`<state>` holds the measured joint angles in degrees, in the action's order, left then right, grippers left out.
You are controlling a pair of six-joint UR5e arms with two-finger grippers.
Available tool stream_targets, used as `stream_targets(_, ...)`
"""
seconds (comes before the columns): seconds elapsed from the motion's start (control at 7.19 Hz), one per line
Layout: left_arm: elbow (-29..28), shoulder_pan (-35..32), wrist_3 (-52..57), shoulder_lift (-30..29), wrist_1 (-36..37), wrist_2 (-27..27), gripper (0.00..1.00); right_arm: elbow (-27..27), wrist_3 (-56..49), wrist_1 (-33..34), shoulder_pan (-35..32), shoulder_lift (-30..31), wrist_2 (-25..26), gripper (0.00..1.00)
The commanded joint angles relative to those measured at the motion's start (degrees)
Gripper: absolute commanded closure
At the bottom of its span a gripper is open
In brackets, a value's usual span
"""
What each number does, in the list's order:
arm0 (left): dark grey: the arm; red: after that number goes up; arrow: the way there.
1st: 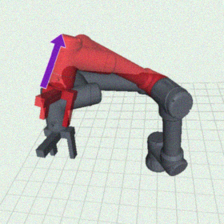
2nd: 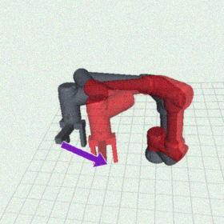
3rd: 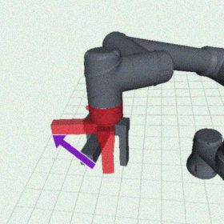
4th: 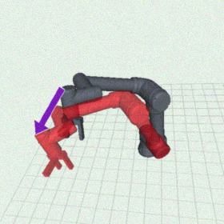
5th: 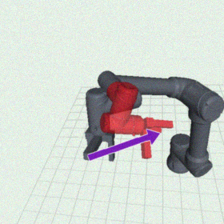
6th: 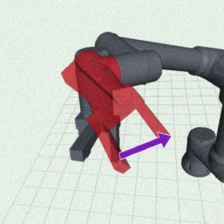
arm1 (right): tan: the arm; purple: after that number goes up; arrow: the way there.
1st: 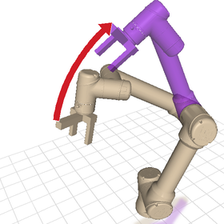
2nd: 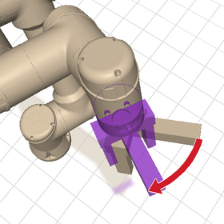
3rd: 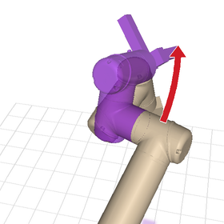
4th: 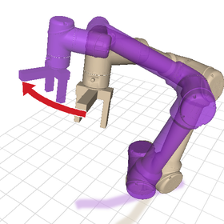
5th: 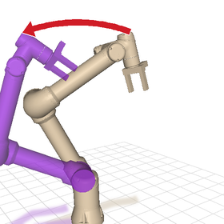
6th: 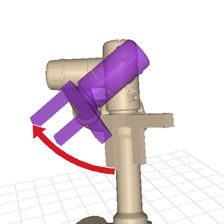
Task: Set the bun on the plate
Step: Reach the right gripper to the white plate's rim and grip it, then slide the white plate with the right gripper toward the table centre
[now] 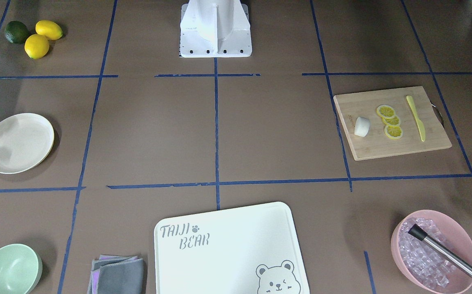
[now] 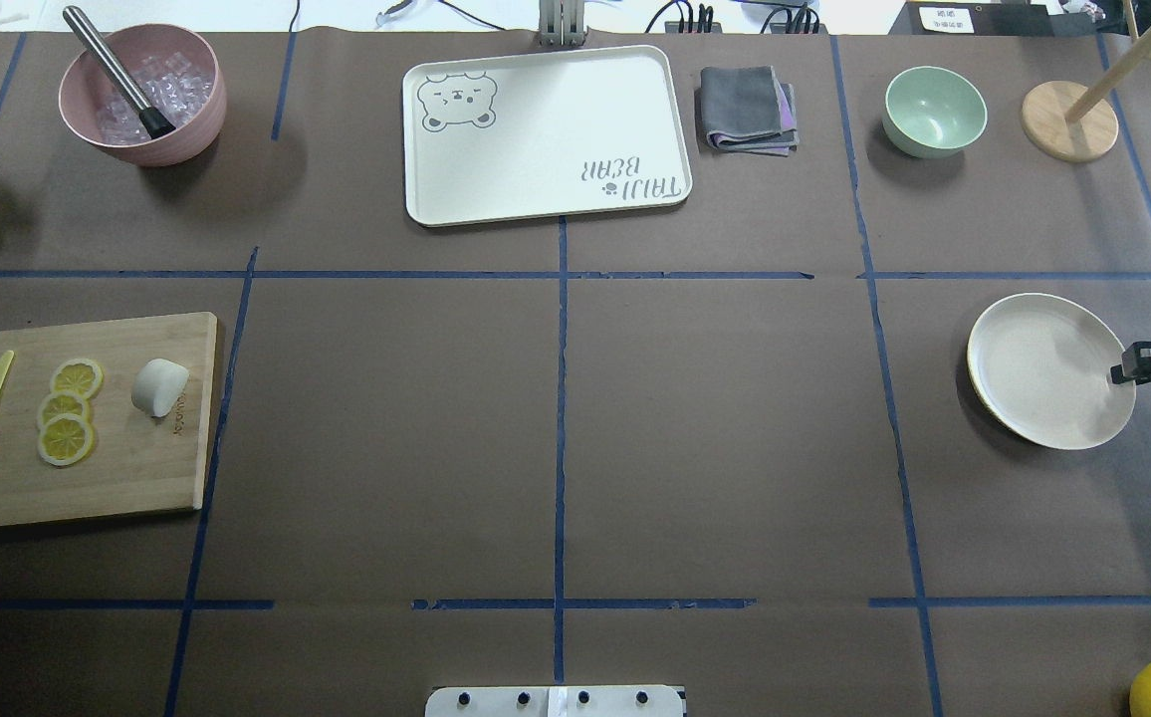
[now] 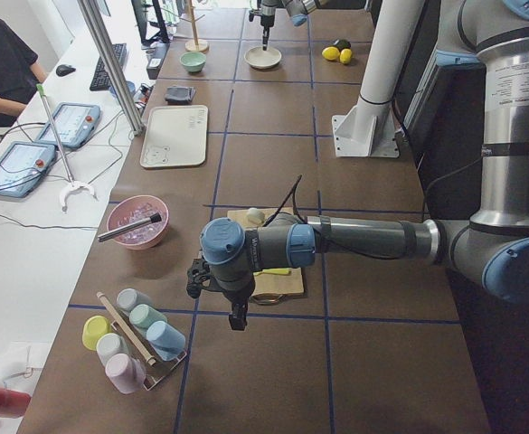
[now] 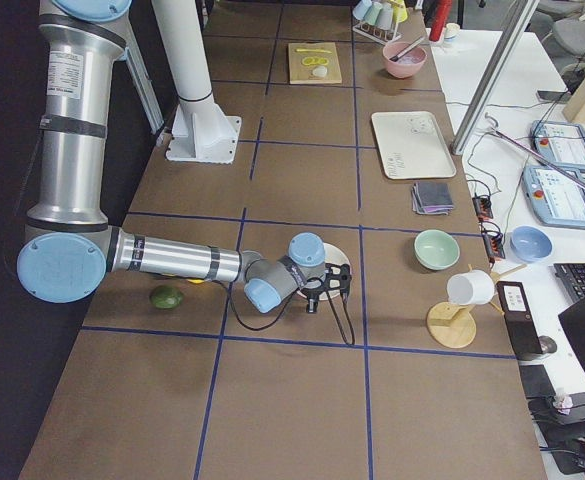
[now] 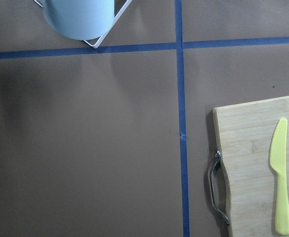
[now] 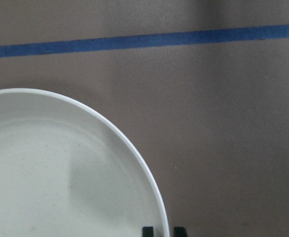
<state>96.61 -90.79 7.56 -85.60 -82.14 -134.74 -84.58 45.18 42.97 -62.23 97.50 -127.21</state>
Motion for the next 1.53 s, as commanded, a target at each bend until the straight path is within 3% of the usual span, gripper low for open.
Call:
stream_targets(0.0, 0.2, 0.0, -0.1, 0.0, -0.3, -0.1, 0.0, -0.9, 0.1, -0.2, -0.1, 0.1, -0.7, 1.0)
stream_targets(0.42, 0.1, 0.0, -0.2, 0.0, -1.2, -0.1, 0.0, -10.4, 3.8, -0.1, -0.5, 0.7, -5.1, 1.0)
stream_targets(0.7, 0.1, 0.0, -0.2, 0.0, -1.2, -0.1, 0.0, -13.7, 17.2, 0.2, 0.3, -4.4, -5.6, 1.0)
stream_targets(0.83, 0.2, 0.0, -0.2, 0.0, -1.2, -0.1, 0.0, -13.9, 22.5, 0.4, 3.9, -8.2, -4.5, 1.0)
stream_targets(1.11, 0.6, -0.1, -0.2, 0.1, -1.2, -0.1, 0.0, -13.8, 32.4, 1.1, 12.8, -14.7, 2.0, 1.0)
stream_targets(1.39, 0.5, -0.1, -0.2, 0.1, -1.2, -0.1, 0.0, -13.8, 42.0, 4.0, 23.1, -21.6, 13.4, 1.0)
